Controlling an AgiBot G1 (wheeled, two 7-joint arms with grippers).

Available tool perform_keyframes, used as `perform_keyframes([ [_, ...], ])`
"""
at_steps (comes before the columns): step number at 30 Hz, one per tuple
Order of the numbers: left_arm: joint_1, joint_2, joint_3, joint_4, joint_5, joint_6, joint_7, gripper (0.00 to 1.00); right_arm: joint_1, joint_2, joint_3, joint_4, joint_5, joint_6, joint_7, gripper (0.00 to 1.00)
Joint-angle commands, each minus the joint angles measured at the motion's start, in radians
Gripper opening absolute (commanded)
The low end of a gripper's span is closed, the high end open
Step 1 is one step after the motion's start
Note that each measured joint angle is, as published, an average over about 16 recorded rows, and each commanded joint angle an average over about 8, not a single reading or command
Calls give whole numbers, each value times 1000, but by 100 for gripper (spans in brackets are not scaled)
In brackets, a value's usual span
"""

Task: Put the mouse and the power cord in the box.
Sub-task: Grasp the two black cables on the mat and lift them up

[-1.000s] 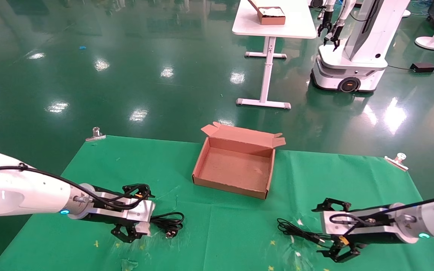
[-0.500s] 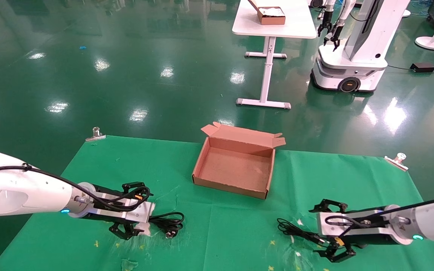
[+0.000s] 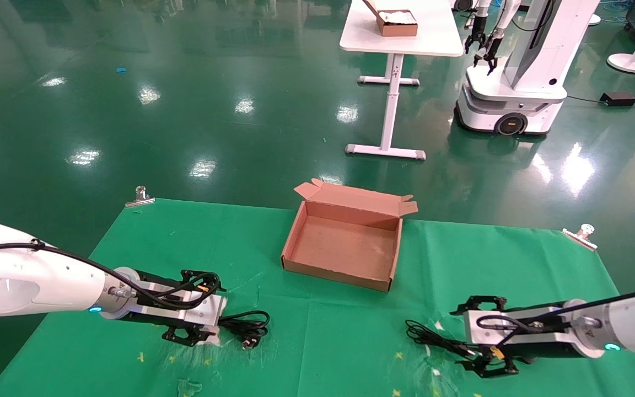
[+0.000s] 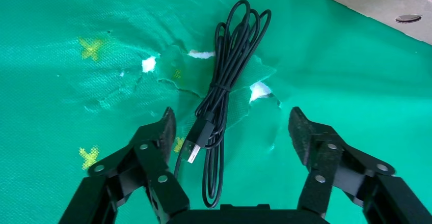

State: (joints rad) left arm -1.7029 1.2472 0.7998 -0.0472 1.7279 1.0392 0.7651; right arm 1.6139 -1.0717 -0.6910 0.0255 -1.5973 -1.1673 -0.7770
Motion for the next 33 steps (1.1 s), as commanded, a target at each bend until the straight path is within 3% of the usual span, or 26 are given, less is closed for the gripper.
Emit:
perform_keyframes([
  [1,0,0,0,-1,-1,1,-1,0,0,0,0,1,1,-1,0,0],
  [33,-17,-18,-12,-6,-17,19,-5,0,4,11,7,6,11,-17,3,0],
])
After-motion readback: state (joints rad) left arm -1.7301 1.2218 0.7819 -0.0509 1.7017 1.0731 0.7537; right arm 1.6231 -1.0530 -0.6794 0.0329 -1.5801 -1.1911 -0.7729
